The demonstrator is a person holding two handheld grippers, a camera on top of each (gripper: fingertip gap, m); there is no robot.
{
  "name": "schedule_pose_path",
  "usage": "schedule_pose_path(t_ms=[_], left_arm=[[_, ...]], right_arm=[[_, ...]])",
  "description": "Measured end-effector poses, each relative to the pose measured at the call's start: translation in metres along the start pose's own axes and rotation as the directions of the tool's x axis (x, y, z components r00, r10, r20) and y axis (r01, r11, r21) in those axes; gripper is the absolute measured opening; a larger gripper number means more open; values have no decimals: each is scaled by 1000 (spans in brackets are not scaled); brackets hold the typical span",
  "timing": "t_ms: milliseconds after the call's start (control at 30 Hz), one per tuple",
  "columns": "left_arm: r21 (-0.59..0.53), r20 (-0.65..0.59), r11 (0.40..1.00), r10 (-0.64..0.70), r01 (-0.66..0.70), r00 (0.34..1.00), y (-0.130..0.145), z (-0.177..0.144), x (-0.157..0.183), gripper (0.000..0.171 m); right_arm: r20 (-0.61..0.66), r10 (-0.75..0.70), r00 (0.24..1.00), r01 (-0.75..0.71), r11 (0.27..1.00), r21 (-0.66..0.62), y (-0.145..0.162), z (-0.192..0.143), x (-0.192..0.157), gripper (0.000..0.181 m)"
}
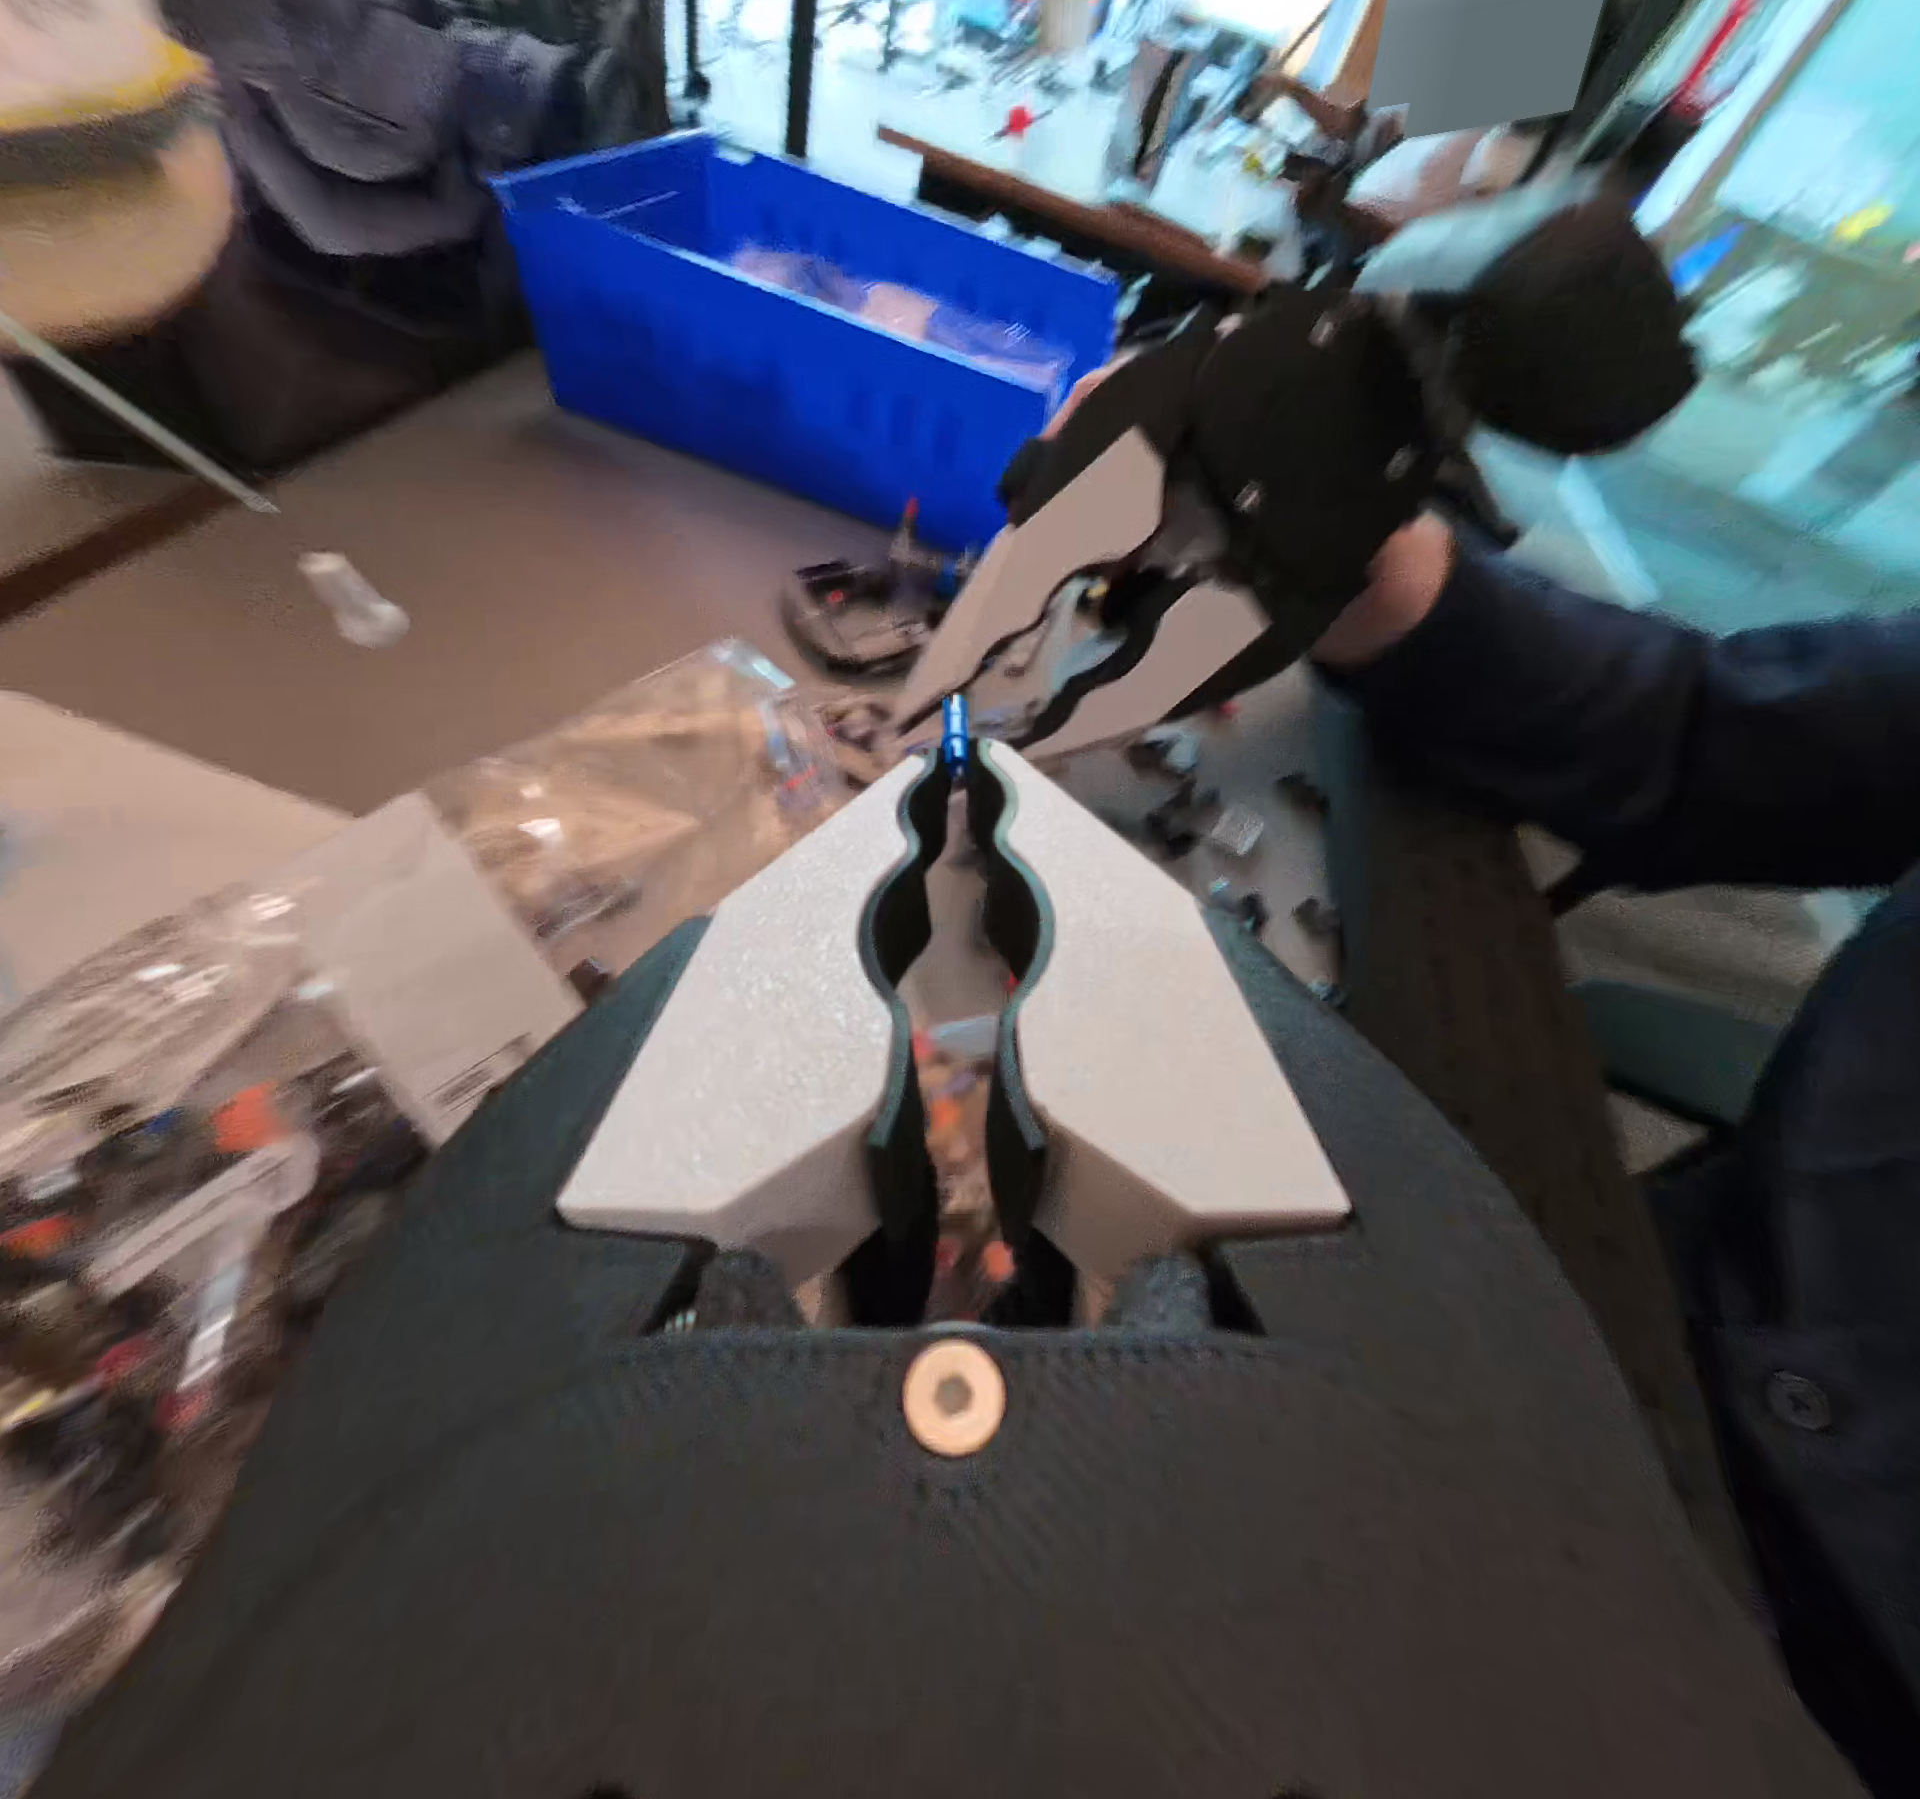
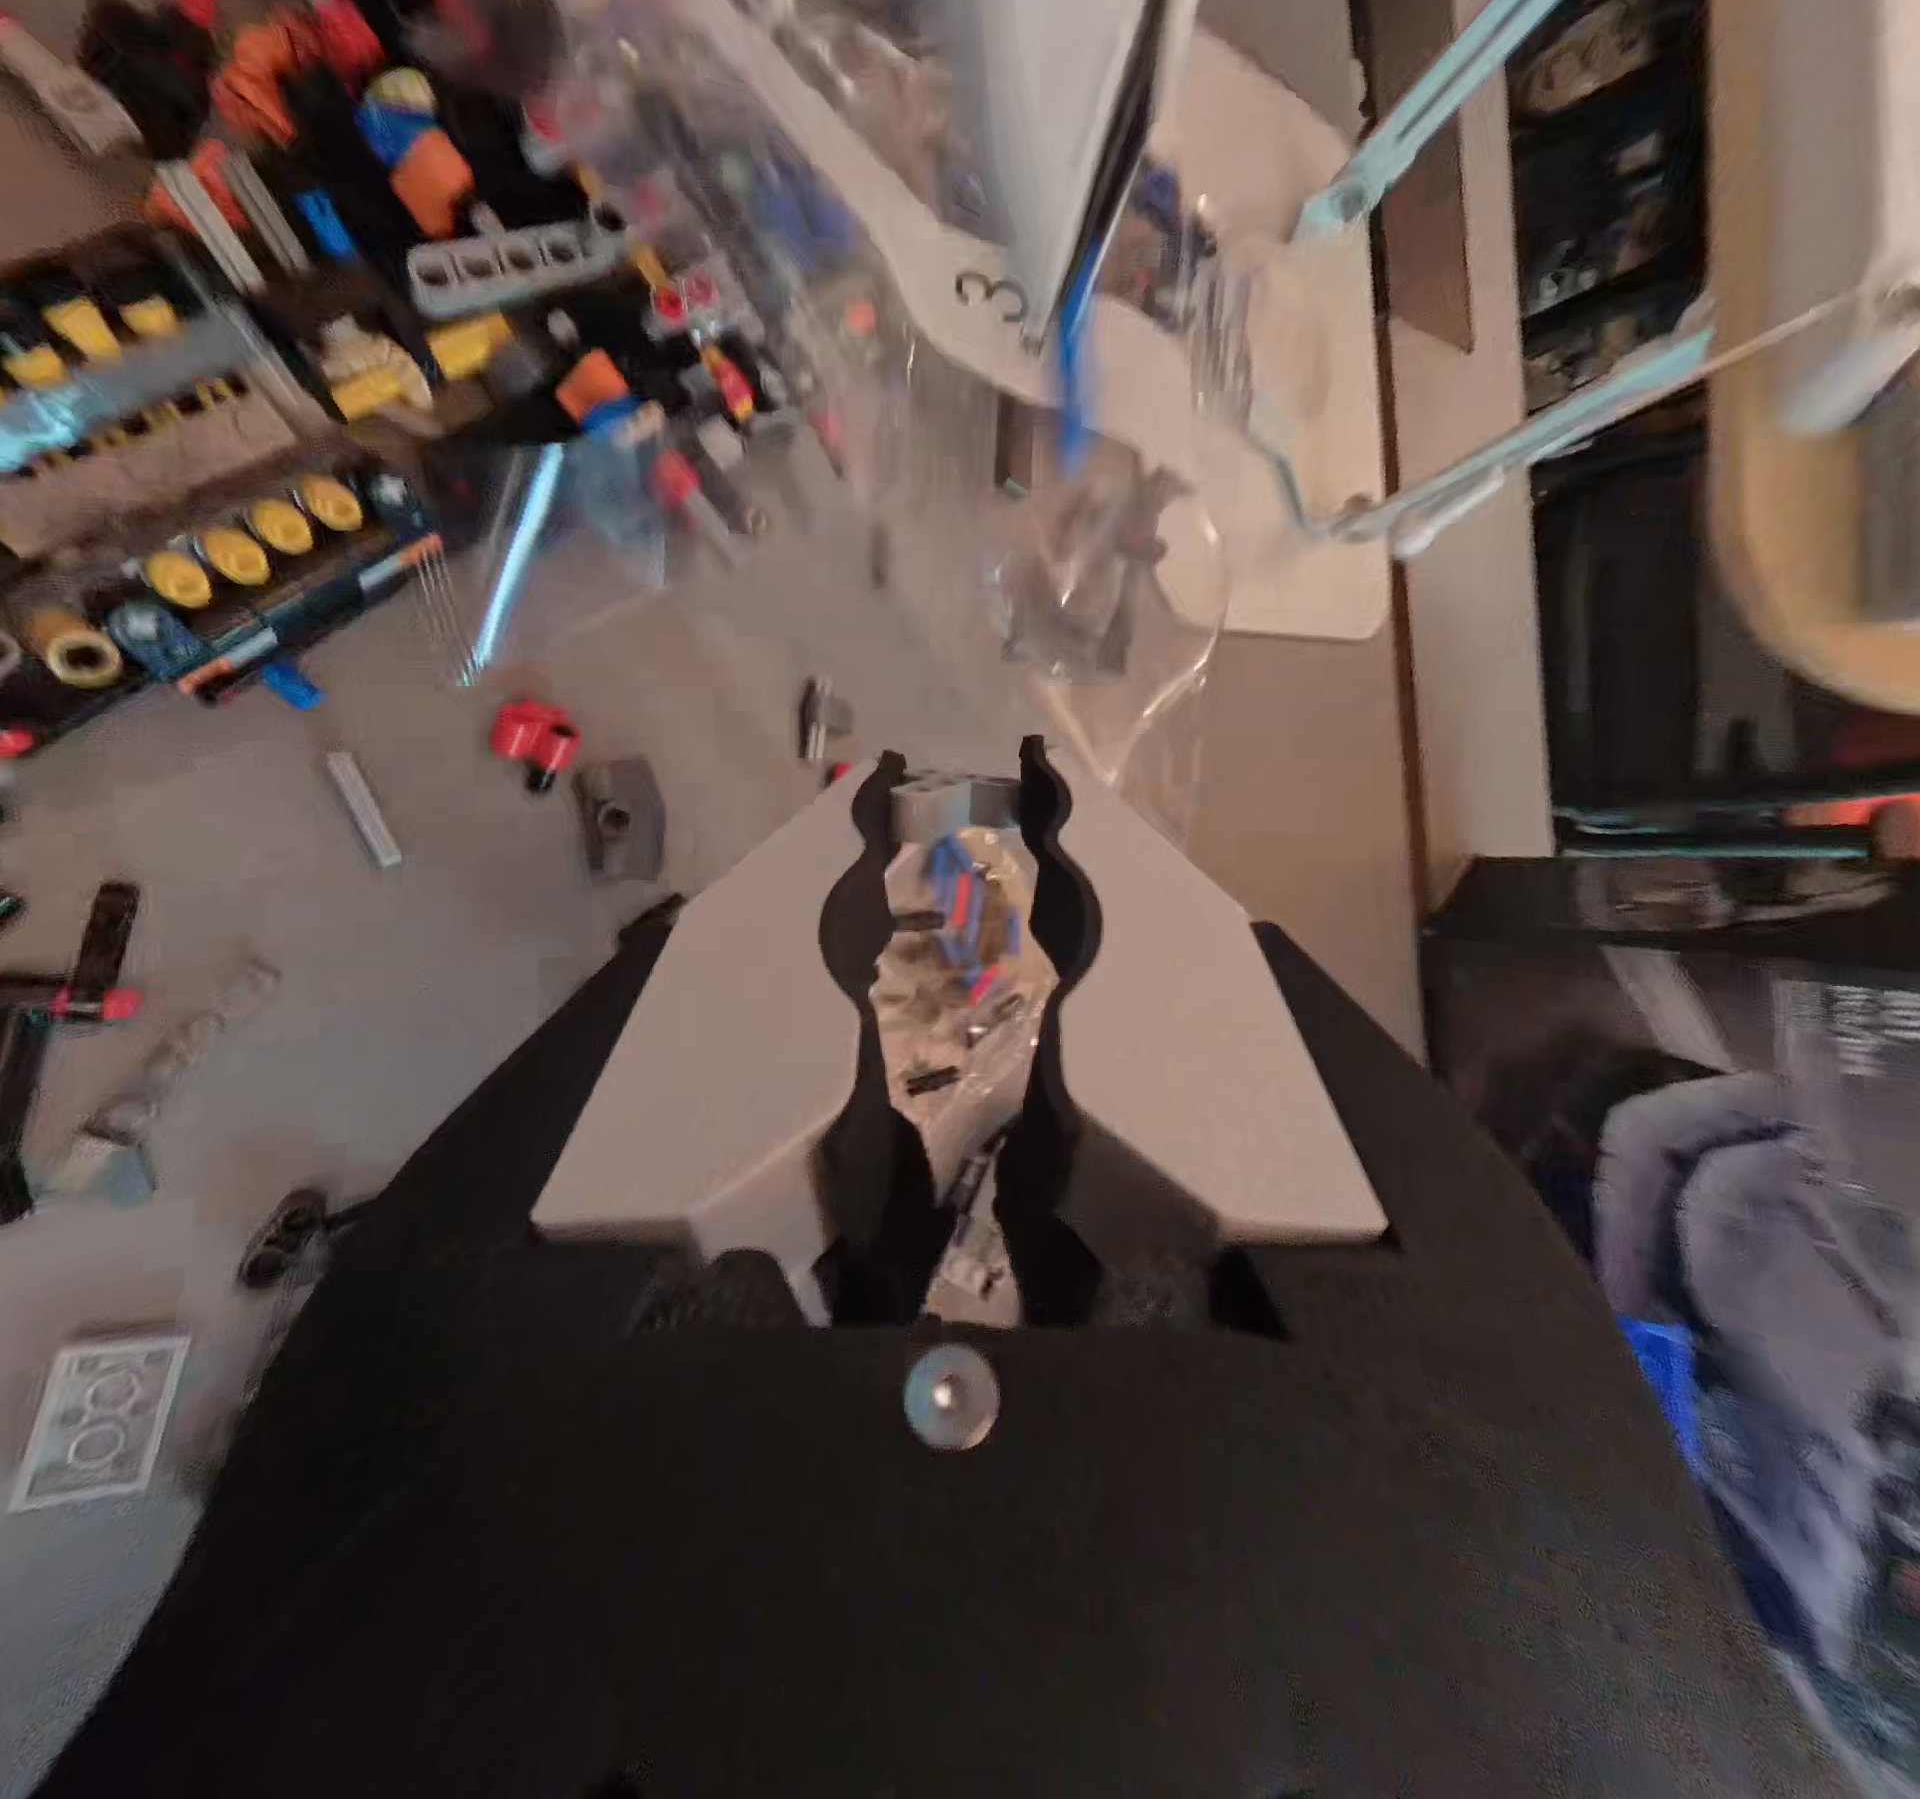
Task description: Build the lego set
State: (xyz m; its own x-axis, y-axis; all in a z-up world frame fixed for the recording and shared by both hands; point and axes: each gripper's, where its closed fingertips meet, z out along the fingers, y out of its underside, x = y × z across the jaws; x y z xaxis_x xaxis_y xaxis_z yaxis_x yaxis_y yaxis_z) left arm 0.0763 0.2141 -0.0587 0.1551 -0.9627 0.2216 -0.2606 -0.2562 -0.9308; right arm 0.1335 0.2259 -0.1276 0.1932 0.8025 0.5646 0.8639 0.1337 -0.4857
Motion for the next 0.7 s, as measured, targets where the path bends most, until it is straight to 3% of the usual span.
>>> schedule_pose_path(t_ms=[33,133,167,267,333,500,700], left_arm=[[-39,20,999,35,-34,999,6,-3,0,2],[-68,-75,997,25,-30,997,13,17,18,1],[-135,-100,990,34,-47,994,24,25,22,2],[-343,-25,926,156,-155,987,63,46,14,2],[-409,-21,894,195,-186,981,77,54,13,3],[-355,-44,923,140,-147,989,68,52,14,15],[-299,2,933,212,-202,977,55,50,11,18]], right_arm=[[41,35,999,-37,998,52,-3,-3,-3,20],[38,49,998,-52,996,77,-6,-7,-1,20],[59,57,997,-62,994,89,-7,-6,-3,20],[99,74,992,-85,990,115,-6,-5,-6,20],[143,95,985,-121,975,185,-14,-11,-8,20],[212,128,969,-191,932,308,-32,-23,-8,21],[308,215,927,-309,903,299,-32,-19,-10,21]])
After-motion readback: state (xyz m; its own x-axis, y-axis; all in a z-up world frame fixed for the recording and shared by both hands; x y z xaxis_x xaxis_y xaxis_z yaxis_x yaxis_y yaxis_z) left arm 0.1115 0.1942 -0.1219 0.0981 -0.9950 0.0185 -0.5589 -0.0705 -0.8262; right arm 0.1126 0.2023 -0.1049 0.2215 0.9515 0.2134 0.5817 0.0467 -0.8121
